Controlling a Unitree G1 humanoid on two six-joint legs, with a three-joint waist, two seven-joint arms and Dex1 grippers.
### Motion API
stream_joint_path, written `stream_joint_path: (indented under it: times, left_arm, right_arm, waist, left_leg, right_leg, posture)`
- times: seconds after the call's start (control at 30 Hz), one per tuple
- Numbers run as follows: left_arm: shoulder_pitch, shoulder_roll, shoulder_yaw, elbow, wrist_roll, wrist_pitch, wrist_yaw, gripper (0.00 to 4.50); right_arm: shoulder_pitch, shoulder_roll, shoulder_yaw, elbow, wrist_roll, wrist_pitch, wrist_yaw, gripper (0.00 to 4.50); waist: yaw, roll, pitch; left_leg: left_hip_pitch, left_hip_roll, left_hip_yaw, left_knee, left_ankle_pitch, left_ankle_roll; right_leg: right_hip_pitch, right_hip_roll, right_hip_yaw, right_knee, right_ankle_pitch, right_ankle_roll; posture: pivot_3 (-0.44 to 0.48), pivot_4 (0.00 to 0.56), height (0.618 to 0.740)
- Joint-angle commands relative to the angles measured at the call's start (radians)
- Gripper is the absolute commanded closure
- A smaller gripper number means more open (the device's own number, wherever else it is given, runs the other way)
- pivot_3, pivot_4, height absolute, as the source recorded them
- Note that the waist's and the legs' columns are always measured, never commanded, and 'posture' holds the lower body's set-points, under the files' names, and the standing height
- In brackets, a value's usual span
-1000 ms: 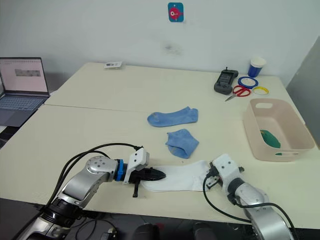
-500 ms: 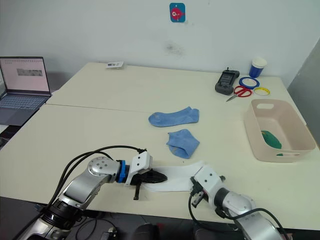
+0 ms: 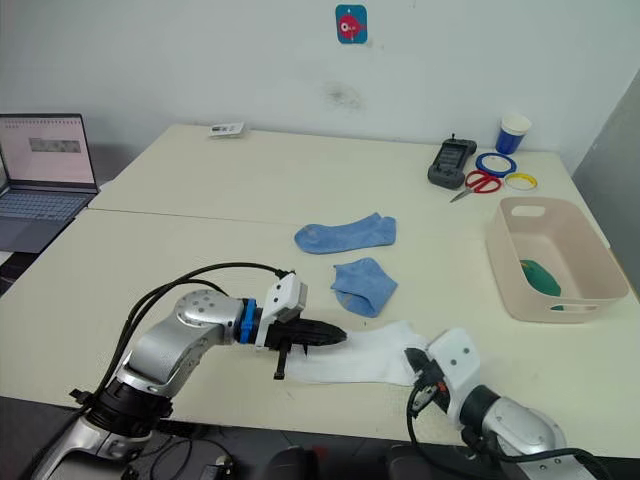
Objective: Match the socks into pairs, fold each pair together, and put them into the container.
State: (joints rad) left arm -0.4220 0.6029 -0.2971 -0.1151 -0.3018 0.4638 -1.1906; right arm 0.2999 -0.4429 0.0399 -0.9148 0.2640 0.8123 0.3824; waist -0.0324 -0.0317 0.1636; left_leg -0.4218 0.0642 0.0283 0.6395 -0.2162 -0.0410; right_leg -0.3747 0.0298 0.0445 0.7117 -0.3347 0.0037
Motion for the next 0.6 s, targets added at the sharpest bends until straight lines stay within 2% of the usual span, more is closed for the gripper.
stream_joint_path:
  times: [0.03, 0.1, 0.23, 0.43, 0.6]
  left_arm:
    - [0.019, -0.010, -0.056, 0.071, 0.068, -0.052, 0.010, 4.50]
    - [0.024, -0.013, -0.078, 0.118, 0.109, -0.091, 0.017, 4.50]
    - [0.034, -0.006, -0.092, 0.148, 0.135, -0.131, 0.002, 4.50]
    - [0.041, -0.008, -0.092, 0.152, 0.140, -0.142, -0.010, 4.50]
    - [0.053, 0.000, -0.093, 0.137, 0.148, -0.153, -0.012, 4.50]
  right_arm:
    - [-0.009, 0.055, -0.066, -0.001, 0.040, -0.007, -0.037, 4.11]
    - [-0.005, 0.069, -0.091, 0.017, 0.054, -0.009, -0.034, 3.57]
    - [-0.003, 0.091, -0.108, 0.074, 0.080, -0.013, -0.032, 2.12]
    - [-0.033, 0.114, -0.054, 0.202, 0.069, -0.061, -0.028, 0.02]
    - [-0.094, 0.151, -0.022, 0.269, 0.074, -0.046, -0.051, 0.02]
  waist:
    - [0.000, 0.000, 0.000]
    - [0.001, 0.000, 0.000]
    - [0.002, 0.000, 0.000]
    - [0.000, 0.000, 0.000]
    - [-0.001, 0.000, -0.001]
  left_leg:
    - [0.000, 0.000, 0.000, 0.000, 0.000, 0.000]
    - [0.000, 0.000, 0.000, 0.000, 0.000, 0.000]
    - [0.000, 0.000, 0.000, 0.000, 0.000, 0.000]
    - [0.001, 0.000, 0.000, 0.000, 0.000, 0.000]
    - [0.001, 0.000, 0.001, -0.001, 0.000, 0.000]
  right_leg:
    - [0.000, 0.000, 0.000, 0.000, 0.000, 0.000]
    - [0.000, 0.000, 0.000, 0.000, 0.000, 0.000]
    - [0.000, -0.001, 0.000, 0.000, 0.000, 0.000]
    - [0.000, -0.001, 0.000, 0.000, 0.000, 0.000]
    - [0.001, -0.001, 0.001, 0.000, 0.000, 0.000]
  posture:
    - [0.000, 0.150, 0.725]
    - [0.000, 0.150, 0.725]
    - [0.000, 0.150, 0.725]
    - [0.000, 0.150, 0.725]
    - [0.000, 0.150, 0.725]
